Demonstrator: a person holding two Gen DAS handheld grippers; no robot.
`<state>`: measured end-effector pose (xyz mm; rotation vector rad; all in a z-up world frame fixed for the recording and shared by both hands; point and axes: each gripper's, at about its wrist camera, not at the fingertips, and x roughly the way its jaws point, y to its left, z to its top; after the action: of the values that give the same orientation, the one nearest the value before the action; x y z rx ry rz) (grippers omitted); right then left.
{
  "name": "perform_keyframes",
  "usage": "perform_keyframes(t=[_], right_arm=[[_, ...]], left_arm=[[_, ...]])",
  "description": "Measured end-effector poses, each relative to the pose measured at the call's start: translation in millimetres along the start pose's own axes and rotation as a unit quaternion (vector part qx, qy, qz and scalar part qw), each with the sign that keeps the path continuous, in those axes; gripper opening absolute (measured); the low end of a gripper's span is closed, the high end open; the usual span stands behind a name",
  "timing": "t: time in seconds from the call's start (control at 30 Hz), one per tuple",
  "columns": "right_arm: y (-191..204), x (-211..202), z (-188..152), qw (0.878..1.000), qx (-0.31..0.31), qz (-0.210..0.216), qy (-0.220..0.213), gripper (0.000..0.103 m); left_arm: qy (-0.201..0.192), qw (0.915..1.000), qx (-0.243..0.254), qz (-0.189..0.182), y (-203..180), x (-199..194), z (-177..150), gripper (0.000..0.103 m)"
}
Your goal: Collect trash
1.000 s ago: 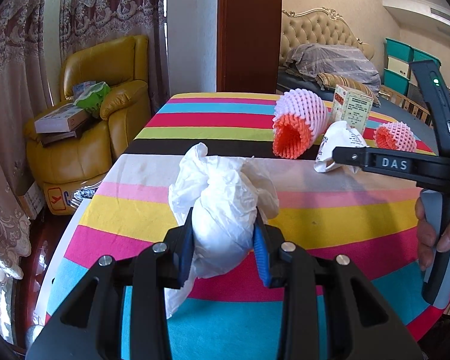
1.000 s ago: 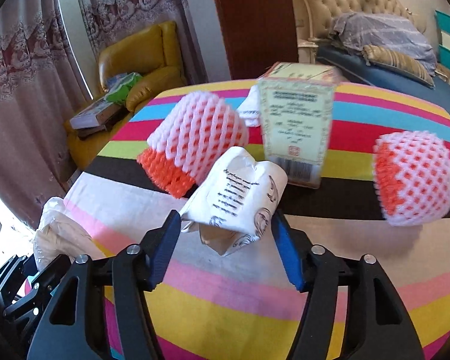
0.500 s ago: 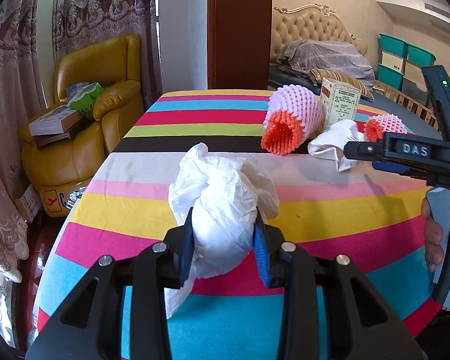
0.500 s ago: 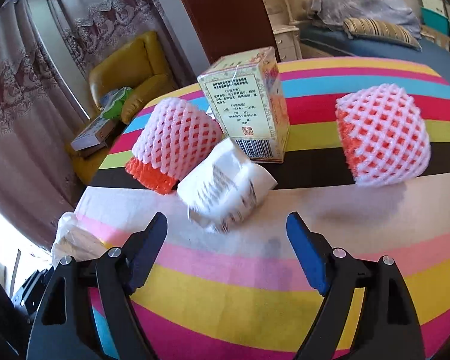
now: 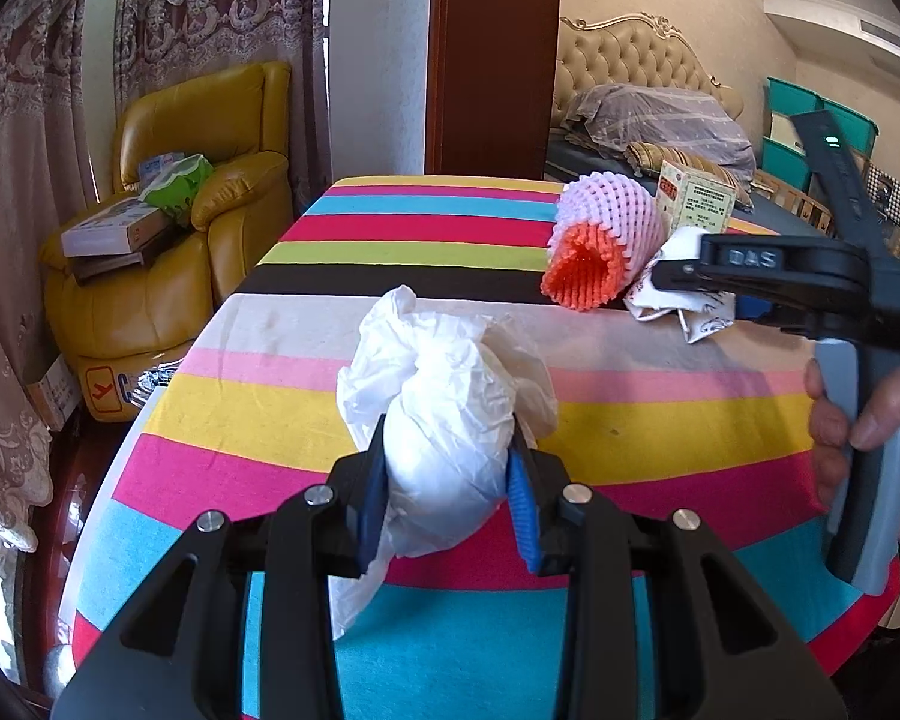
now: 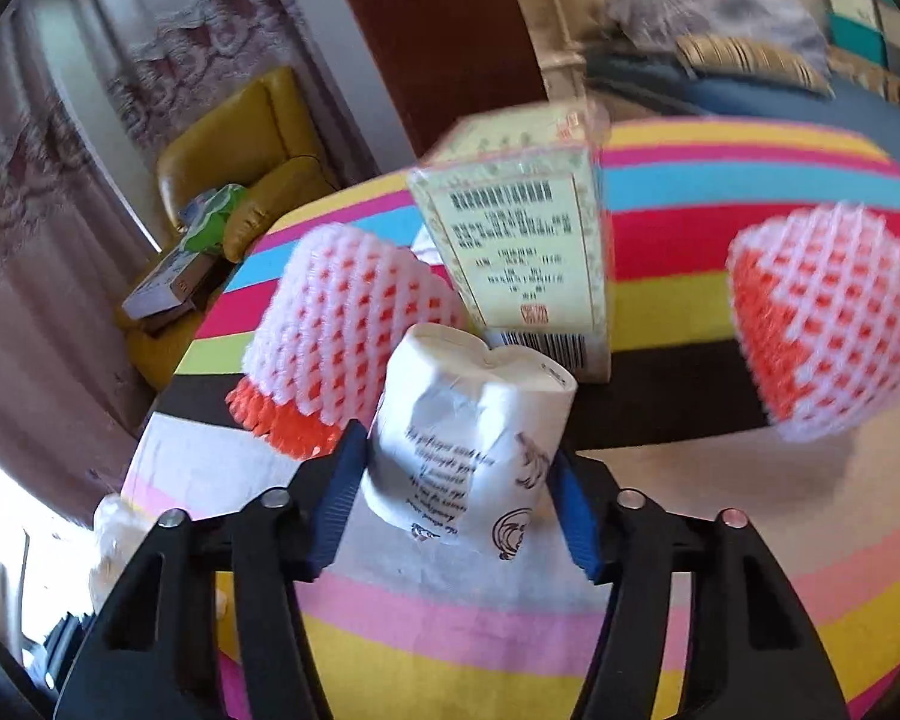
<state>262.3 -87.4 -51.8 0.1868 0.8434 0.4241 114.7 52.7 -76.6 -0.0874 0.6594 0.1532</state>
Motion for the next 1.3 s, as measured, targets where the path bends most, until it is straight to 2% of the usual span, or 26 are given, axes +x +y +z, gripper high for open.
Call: perform_keyframes(t=[0.27, 0.43, 0.8, 1.03, 1.3], right_arm=[[7, -38, -18, 0.997, -0.076, -0.006, -0.028, 0.054], [6, -62, -33, 0.993, -0.107, -0.01, -0.043, 0.054], [-43, -112, -59, 0.991, -0.108, -0.032, -0.071, 0.054], [-53, -148, -74, 0.981, -0.142, -0.06, -0.116, 0.054], [-83, -179, -81, 0.977, -0.127, -0.088, -0.15, 0.054]], left_arm=[[0.0, 1.0, 0.003, 0.001, -5, -1, 1, 0.033], [-0.018, 0.9996, 0.02, -0.01, -18, -14, 7, 0.033], [-0.033, 0.9967, 0.059, -0.046, -67, -27, 16, 0.033], [-0.054, 0.9907, 0.098, -0.078, -115, -36, 18, 0.033], [-0.086, 0.9829, 0.128, -0.101, -159, -45, 21, 0.033]])
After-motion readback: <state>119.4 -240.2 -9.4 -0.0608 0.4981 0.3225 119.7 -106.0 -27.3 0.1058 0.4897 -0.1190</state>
